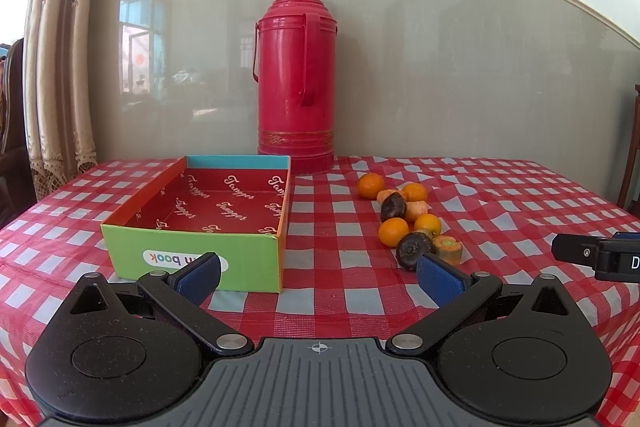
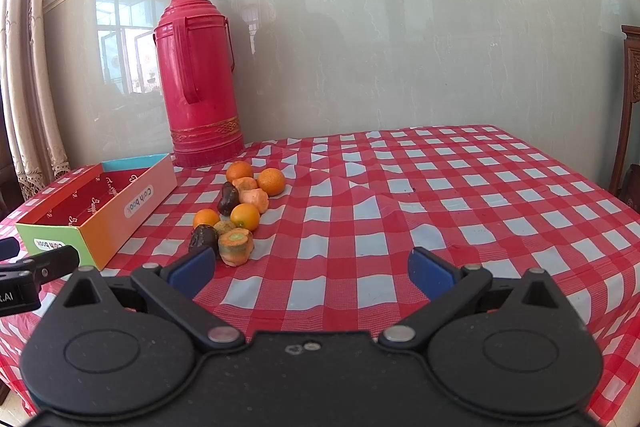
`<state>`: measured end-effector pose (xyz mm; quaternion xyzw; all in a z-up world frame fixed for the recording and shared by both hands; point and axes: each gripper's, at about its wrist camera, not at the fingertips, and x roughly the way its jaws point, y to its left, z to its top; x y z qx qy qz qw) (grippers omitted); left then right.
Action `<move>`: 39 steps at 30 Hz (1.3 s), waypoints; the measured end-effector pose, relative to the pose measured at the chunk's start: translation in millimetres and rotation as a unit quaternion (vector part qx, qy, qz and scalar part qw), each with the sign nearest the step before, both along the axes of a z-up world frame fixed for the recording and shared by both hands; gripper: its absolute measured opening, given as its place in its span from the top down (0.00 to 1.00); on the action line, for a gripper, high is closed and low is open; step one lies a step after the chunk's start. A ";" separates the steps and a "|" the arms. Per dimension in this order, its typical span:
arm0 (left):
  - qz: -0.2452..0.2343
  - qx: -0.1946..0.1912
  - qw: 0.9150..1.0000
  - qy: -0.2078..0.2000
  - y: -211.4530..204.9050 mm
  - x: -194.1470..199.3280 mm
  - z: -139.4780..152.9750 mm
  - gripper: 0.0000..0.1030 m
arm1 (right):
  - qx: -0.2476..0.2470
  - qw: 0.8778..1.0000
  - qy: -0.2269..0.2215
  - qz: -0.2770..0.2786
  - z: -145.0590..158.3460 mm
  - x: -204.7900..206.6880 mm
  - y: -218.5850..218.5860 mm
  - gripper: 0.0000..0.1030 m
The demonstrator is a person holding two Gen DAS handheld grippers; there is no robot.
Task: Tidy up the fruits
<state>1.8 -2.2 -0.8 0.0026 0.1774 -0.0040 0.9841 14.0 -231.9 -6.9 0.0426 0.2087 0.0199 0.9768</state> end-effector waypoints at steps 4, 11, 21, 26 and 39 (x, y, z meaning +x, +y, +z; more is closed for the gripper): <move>-0.001 -0.001 1.000 0.000 0.1 0.0 0.0 0.00 | 0.000 1.000 0.000 0.000 0.0 -0.1 0.1 0.06; 0.000 0.000 1.000 0.000 -0.1 0.0 0.0 0.00 | 0.000 1.000 0.000 0.000 -0.1 -0.1 0.1 0.06; 0.000 -0.004 1.000 0.005 0.0 0.3 -0.3 0.00 | 0.000 1.000 0.000 -0.005 -1.0 -0.7 -3.0 0.06; -0.014 -0.010 1.000 0.019 -4.8 4.2 0.6 0.00 | 0.007 1.000 0.000 -0.007 1.2 3.4 -4.0 0.06; -0.101 0.011 0.993 0.057 -60.3 66.6 -19.7 0.27 | 0.042 0.997 -0.011 -0.067 8.5 49.2 -36.6 0.06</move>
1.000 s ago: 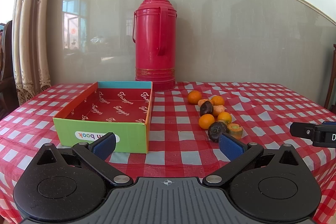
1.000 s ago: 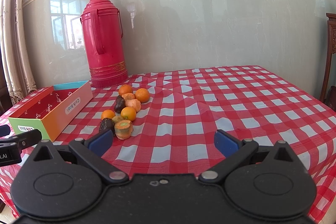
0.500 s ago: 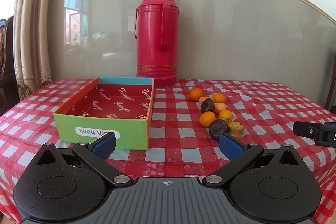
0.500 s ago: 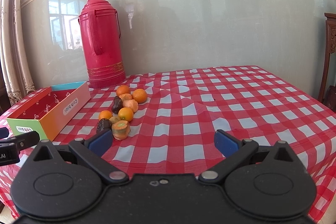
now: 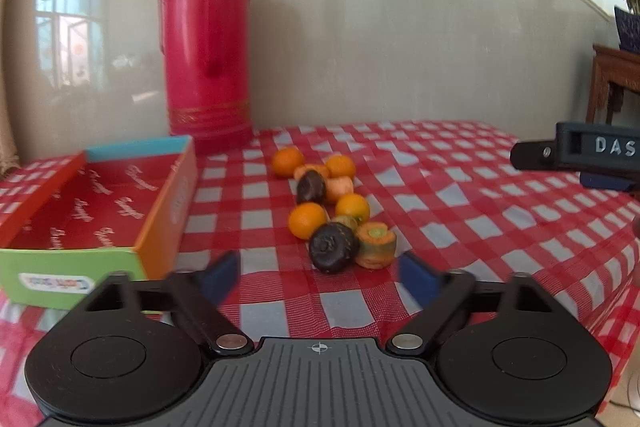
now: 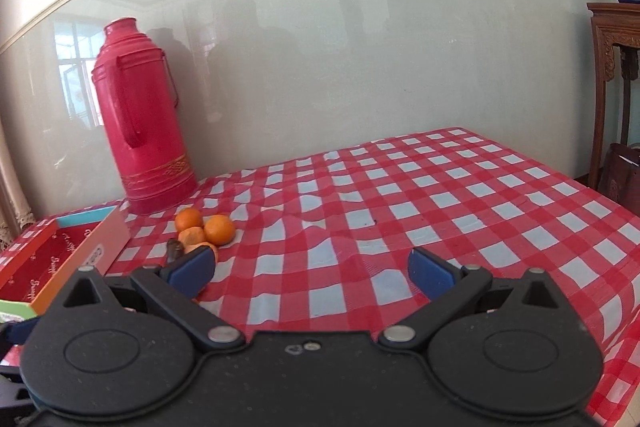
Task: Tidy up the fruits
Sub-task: 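Reach the left tool to the dark round fruit and close on it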
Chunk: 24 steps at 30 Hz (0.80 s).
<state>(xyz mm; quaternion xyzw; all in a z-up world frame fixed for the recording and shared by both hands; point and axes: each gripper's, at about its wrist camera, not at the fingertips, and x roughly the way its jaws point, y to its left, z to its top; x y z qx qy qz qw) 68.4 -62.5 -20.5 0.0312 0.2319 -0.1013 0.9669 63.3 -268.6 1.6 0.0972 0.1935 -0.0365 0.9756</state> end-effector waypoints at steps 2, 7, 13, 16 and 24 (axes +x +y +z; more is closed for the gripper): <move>0.008 0.004 1.000 0.014 -2.1 14.3 -6.6 0.30 | 0.004 1.000 0.006 -0.003 -5.7 8.4 -4.4 0.06; -0.002 -0.008 0.999 0.036 -2.7 38.5 -16.9 0.33 | 0.008 0.999 0.030 -0.011 -17.9 30.2 -7.4 0.06; -0.009 -0.026 0.999 0.044 -11.3 60.2 -23.4 0.35 | 0.016 0.999 0.048 -0.012 -26.0 44.7 -7.3 0.06; -0.019 -0.032 0.998 0.047 -18.0 65.1 -24.0 0.46 | 0.017 0.999 0.044 -0.016 -25.0 46.7 -9.8 0.06; -0.028 -0.019 0.999 0.042 -25.9 60.6 -23.0 0.64 | 0.013 0.999 0.041 -0.018 -23.3 46.1 -10.9 0.06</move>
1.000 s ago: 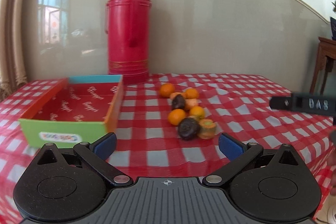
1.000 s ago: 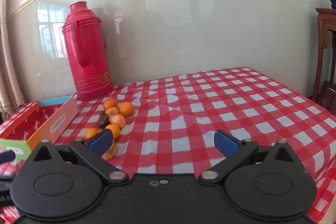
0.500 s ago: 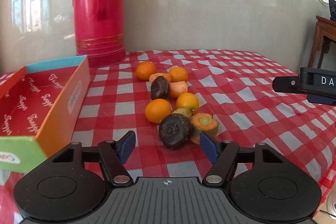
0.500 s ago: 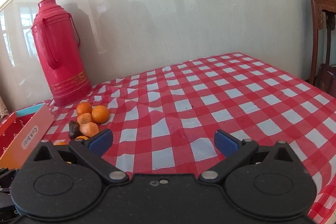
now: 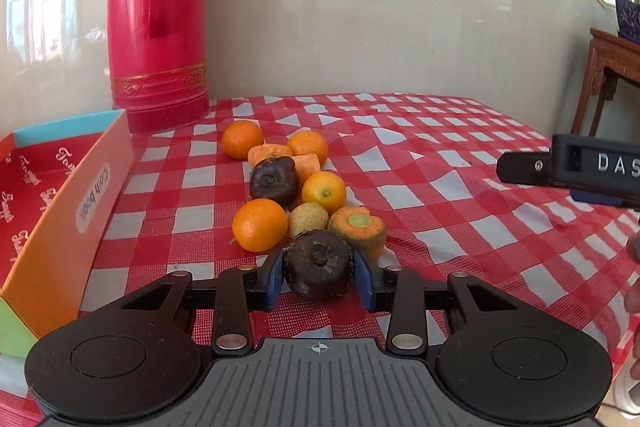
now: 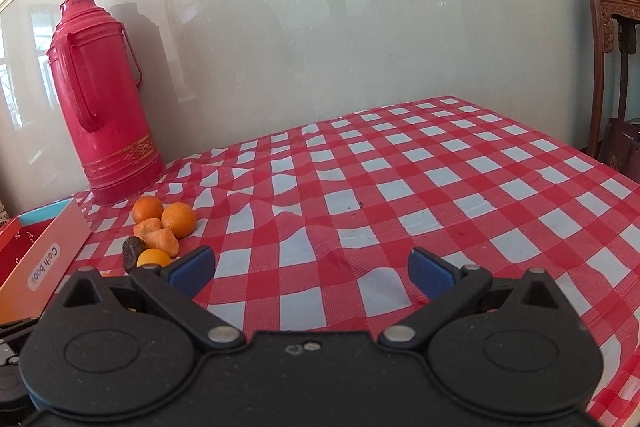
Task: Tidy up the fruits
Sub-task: 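Reach the left tool to the dark round fruit and close on it, then carry the dark fruit with the left tool into the box and open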
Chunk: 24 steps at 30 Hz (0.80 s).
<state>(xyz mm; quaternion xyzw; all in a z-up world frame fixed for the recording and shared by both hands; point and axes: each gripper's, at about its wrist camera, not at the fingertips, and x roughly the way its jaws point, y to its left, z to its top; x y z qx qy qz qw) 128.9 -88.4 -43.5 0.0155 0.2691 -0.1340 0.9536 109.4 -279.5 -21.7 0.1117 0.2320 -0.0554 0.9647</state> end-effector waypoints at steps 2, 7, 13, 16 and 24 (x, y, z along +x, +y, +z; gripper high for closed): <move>0.004 -0.004 1.000 -0.006 3.2 -2.9 3.3 0.64 | -0.005 1.000 0.001 0.002 -0.4 0.0 1.1 0.06; 0.022 -0.006 0.999 -0.040 21.0 -14.3 20.1 0.64 | -0.004 1.000 0.009 -0.002 -2.6 1.2 0.9 0.06; 0.078 0.001 0.994 -0.082 74.8 -27.1 45.2 0.64 | -0.002 1.000 0.009 0.010 -2.6 4.6 15.4 0.06; 0.112 0.001 0.990 -0.087 107.3 -26.8 50.4 0.64 | -0.003 1.000 0.008 0.021 -1.8 7.3 28.8 0.06; 0.198 0.010 0.976 -0.084 179.0 -28.3 46.1 0.63 | -0.024 0.998 0.004 0.057 0.2 11.0 61.2 0.06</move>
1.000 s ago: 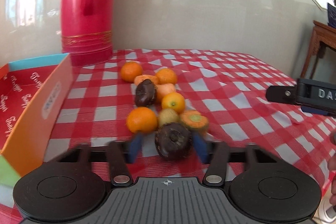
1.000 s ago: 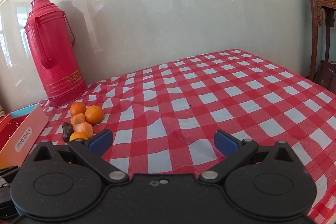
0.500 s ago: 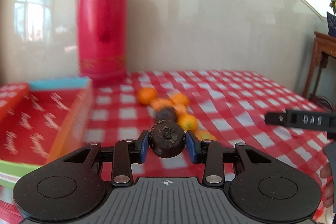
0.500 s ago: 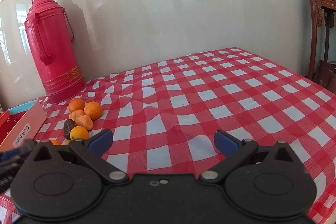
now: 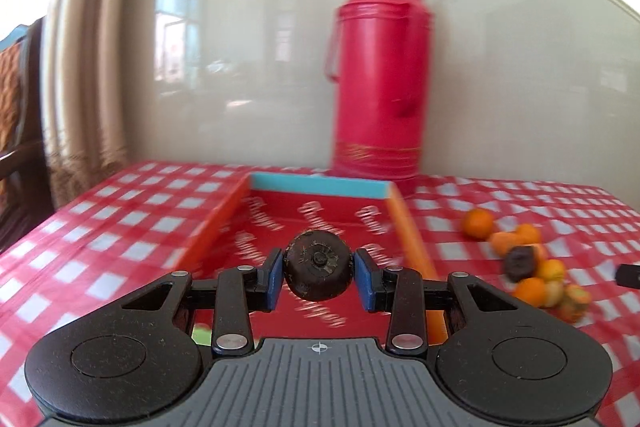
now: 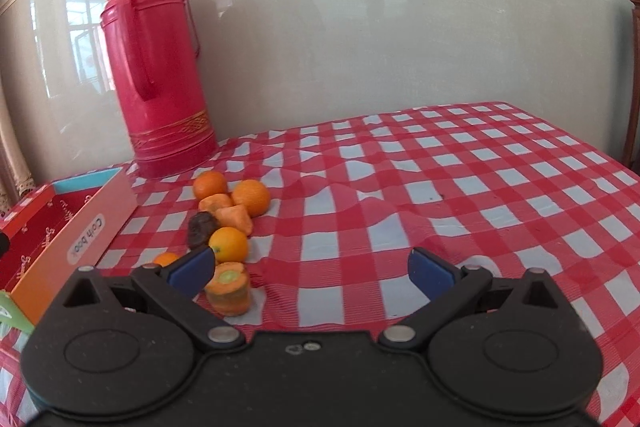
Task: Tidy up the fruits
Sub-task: 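Carry the dark fruit with the left tool into the box and open, then move the right tool toward the cut orange-green fruit slice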
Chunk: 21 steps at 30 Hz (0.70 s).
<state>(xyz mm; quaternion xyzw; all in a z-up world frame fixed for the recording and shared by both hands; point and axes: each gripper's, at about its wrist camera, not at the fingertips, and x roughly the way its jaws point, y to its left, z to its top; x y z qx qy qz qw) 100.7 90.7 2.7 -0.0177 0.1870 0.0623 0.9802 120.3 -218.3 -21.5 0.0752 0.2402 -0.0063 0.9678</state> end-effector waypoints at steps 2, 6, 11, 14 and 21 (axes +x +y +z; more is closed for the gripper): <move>0.006 0.004 1.000 0.000 5.0 -4.9 0.3 0.43 | -0.002 1.000 -0.004 0.004 0.7 -0.6 2.9 0.06; 0.015 0.016 0.999 -0.045 1.5 -25.4 8.8 0.00 | 0.001 1.000 -0.018 0.007 5.1 -4.5 2.8 0.06; 0.011 0.010 0.999 -0.033 -3.1 -41.4 5.5 0.00 | 0.030 0.999 0.002 0.023 1.8 -7.6 -6.2 0.06; 0.007 -0.019 1.000 -0.016 -1.5 -55.2 0.5 0.00 | 0.049 0.998 -0.027 0.022 5.3 -18.4 -14.3 0.06; 0.019 -0.003 1.000 -0.024 -13.5 -85.9 1.6 0.00 | 0.121 0.990 -0.009 0.066 7.1 -25.8 -17.5 0.06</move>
